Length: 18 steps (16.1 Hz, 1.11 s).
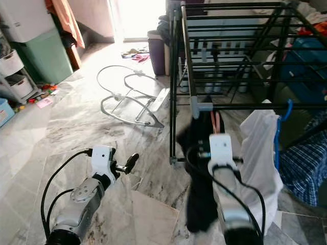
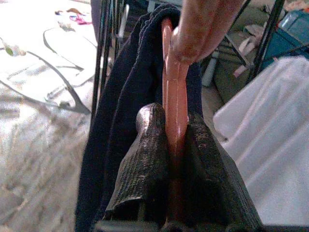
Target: Hang hanger
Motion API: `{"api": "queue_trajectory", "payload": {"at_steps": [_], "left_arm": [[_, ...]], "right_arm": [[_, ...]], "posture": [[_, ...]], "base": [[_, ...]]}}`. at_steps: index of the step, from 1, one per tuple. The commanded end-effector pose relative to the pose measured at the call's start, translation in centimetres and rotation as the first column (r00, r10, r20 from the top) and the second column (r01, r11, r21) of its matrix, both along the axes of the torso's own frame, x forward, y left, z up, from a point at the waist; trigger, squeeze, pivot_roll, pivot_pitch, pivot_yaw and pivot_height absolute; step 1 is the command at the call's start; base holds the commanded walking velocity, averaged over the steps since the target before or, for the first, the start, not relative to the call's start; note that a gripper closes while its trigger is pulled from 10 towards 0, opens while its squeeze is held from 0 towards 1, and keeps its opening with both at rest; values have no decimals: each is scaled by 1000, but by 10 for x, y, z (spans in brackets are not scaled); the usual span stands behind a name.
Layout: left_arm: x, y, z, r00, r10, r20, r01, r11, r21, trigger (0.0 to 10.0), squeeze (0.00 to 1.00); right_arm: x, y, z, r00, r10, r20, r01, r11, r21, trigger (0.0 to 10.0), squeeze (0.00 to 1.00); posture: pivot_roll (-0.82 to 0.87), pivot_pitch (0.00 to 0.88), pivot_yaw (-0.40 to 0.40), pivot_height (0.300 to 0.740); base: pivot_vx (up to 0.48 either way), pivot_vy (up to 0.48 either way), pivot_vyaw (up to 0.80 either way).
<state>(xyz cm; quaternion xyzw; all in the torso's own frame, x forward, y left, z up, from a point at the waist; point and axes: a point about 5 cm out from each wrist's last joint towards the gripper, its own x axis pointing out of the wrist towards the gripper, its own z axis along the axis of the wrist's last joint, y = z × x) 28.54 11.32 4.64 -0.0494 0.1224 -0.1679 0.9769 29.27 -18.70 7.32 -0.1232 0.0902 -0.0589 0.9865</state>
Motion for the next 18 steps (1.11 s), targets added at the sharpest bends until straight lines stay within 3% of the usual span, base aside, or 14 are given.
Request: {"api": "queue_trajectory", "payload": {"at_steps": [1,4,5,8,9,13,15,16,17,18], "left_arm": [[1,3,0,1000,8,5,-8,1000,16,10000,0],[1,2,-2,1000,7,-1,-7,1000,30,10000,0],[1,2,-2,1000,9,3,-9,1000,30,10000,0],[1,3,-3,1000,9,8,-9,999,36,10000,0],[0,4,-5,1000,12,4,-12,999,36,10000,0],[4,1,-2,1000,6,15,-7,999,43,10000,0],[6,5,2,999,-12,41,10,999,41,10000,0],[6,7,1,999,-11,40,9,999,47,10000,0],[6,9,1,999,0,38,-1,999,42,10000,0],[8,11,2,999,20,38,-21,999,27,10000,0]], "right_arm": [[-3,0,13,997,25,74,-24,1000,-15,0,0],[-15,5,-6,998,62,-3,-62,998,10,0,0],[-18,9,-10,997,76,-9,-76,996,55,0,0],[-20,14,-15,995,101,-28,-99,992,73,0,0],[-20,16,-17,992,117,-37,-114,991,71,1725,0],[-13,20,-17,990,138,-40,-135,988,73,2039,0],[-8,26,-13,985,171,-32,-168,983,79,1294,0],[-8,27,-14,983,179,-36,-176,982,71,2196,0],[-8,27,-15,984,177,-36,-174,982,75,0,0],[-8,27,-15,985,170,-35,-167,982,83,0,0]], "posture": [[-188,0,38,740],[-192,0,39,740],[-189,0,39,740],[-183,0,36,740],[-178,0,35,740],[-160,0,32,740],[-164,0,37,740],[-163,0,37,740],[-164,0,37,740],[-166,0,37,740]], "base": [[0,0,0],[0,0,0],[0,0,0],[0,0,0],[0,0,0],[0,0,0],[0,0,0],[0,0,0],[0,-401,0],[0,-398,0]]}}
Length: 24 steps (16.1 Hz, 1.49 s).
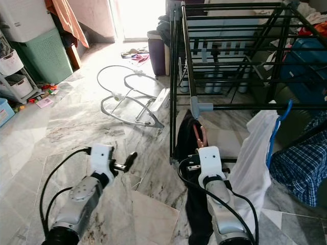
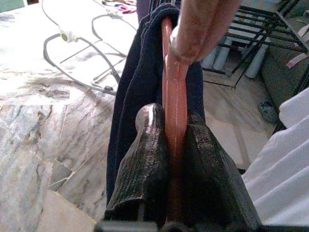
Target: Hang hanger
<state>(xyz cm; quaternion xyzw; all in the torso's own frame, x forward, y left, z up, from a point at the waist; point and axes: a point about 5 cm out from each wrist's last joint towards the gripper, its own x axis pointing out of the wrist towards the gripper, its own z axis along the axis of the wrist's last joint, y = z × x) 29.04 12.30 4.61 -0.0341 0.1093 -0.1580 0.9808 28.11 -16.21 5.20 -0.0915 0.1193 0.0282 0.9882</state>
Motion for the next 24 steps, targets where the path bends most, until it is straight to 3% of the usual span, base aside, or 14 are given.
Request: {"api": "queue_trajectory", "payload": {"at_steps": [1,5,9,12,13,17,18,19,21,24], "left_arm": [[3,2,2,1000,5,7,-5,1000,0,10000,0],[2,-1,1,1000,-8,9,8,1000,6,10000,0],[5,2,-1,1000,31,-6,-31,1000,3,10000,0],[5,3,-4,998,54,-29,-54,998,13,10000,0],[5,4,-4,998,59,-30,-58,998,19,10000,0],[1,12,-10,995,90,-49,-88,995,47,10000,0],[0,12,-10,994,93,-51,-90,995,47,10000,0],[0,12,-10,994,95,-50,-93,995,46,10000,0],[0,11,-10,994,101,-52,-98,994,45,10000,0],[-1,12,-12,993,101,-56,-98,994,55,10000,0]], "right_arm": [[4,2,6,999,7,32,-7,1000,2,0,0],[3,4,1,1000,17,15,-17,1000,4,824,0],[2,2,-2,1000,18,1,-18,1000,5,2353,0],[1,6,-4,999,39,-12,-39,999,20,2118,0],[1,10,-5,998,59,-18,-58,998,33,1373,0],[-2,23,-9,987,154,-45,-151,987,53,2471,0],[-3,24,-11,985,163,-59,-160,985,60,3216,0],[-5,24,-13,982,171,-74,-166,983,77,2863,0],[-7,25,-15,979,182,-89,-175,981,79,3373,0],[-7,26,-15,978,187,-90,-180,980,89,3294,0]], "posture": [[-167,0,38,740],[-174,0,42,740],[-180,0,45,740],[-176,0,44,740],[-174,0,44,740],[-170,0,41,740],[-170,0,39,740],[-168,0,39,740],[-167,0,38,740],[-171,0,39,740]], "base": [[0,-401,0],[0,-396,0],[0,-157,0],[0,0,0],[0,0,0],[-334,0,0],[-352,0,0],[-352,0,0],[-405,0,0],[-410,0,0]]}}
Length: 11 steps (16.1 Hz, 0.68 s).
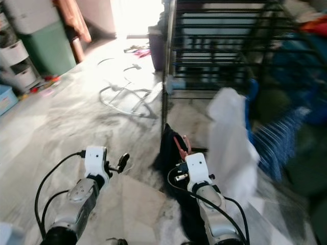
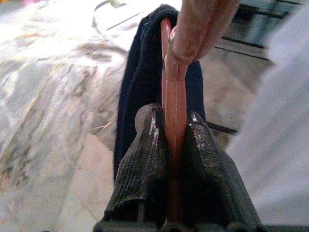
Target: Hang hanger
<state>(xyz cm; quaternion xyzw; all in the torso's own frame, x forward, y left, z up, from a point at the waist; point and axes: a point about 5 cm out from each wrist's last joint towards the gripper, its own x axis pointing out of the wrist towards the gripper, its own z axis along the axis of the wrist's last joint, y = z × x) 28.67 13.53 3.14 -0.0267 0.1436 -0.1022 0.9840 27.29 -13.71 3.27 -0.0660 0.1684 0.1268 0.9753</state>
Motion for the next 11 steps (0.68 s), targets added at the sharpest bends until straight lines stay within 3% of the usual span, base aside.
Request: {"api": "queue_trajectory", "payload": {"at_steps": [1,7,11], "left_arm": [[3,0,3,1000,-7,7,7,1000,18,10000,0],[2,1,3,1000,-10,4,10,999,31,10000,0],[1,1,2,1000,-13,1,12,999,35,10000,0]], "right_arm": [[2,1,5,1000,1,20,-1,1000,14,3333,0],[1,1,4,1000,-4,16,3,1000,15,3137,0],[1,2,4,1000,-2,14,2,1000,14,3569,0]], "posture": [[-172,0,40,740],[-172,0,44,740],[-169,0,44,740]], "base": [[-409,0,0],[-404,0,0],[-397,0,0]]}}
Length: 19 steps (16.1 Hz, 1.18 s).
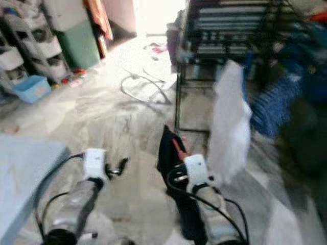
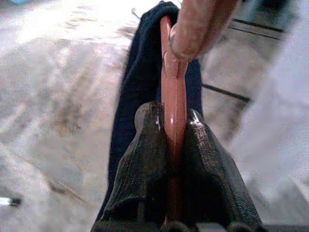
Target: Hang hanger
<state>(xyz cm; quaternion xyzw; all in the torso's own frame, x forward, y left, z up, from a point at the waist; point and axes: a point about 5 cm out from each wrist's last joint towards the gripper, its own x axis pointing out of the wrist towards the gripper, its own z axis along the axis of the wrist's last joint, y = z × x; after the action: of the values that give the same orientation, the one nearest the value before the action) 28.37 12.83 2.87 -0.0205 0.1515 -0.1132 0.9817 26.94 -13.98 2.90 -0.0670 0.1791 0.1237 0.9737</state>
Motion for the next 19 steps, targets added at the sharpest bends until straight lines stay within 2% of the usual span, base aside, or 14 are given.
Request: {"api": "queue_trajectory", "payload": {"at_steps": [1,5,6,7,8,9,13,19], "left_arm": [[3,8,4,1000,11,14,-12,1000,28,10000,0],[3,8,4,1000,10,14,-10,999,30,10000,0],[2,7,3,1000,7,7,-7,999,32,10000,0],[2,7,2,1000,3,7,-4,999,36,10000,0],[2,7,2,1000,-1,11,0,999,39,10000,0],[1,7,2,1000,-1,12,1,999,36,10000,0],[2,8,7,998,-38,40,38,999,-6,10000,0],[2,5,9,996,-69,58,71,997,-24,10000,0]], "right_arm": [[5,5,7,999,4,33,-5,1000,19,3647,0],[5,5,7,1000,7,29,-8,1000,14,4588,0],[4,4,6,1000,7,27,-7,1000,12,5294,0],[4,4,6,1000,5,26,-6,1000,11,5216,0],[4,4,6,1000,5,25,-5,1000,9,9059,0],[4,5,6,1000,5,24,-5,1000,8,10000,0],[3,5,4,1000,3,17,-3,1000,-1,10000,0],[4,4,4,1000,21,19,-20,1000,-23,10000,0]], "posture": [[-169,0,44,740],[-170,0,46,740],[-169,0,44,740],[-171,0,45,740],[-171,0,45,740],[-171,0,47,740],[-171,0,46,740],[-169,0,38,740]], "base": [[-398,0,0],[-386,0,0],[-480,0,0],[-480,0,0],[0,0,0],[0,0,0],[0,0,0],[0,0,0]]}}
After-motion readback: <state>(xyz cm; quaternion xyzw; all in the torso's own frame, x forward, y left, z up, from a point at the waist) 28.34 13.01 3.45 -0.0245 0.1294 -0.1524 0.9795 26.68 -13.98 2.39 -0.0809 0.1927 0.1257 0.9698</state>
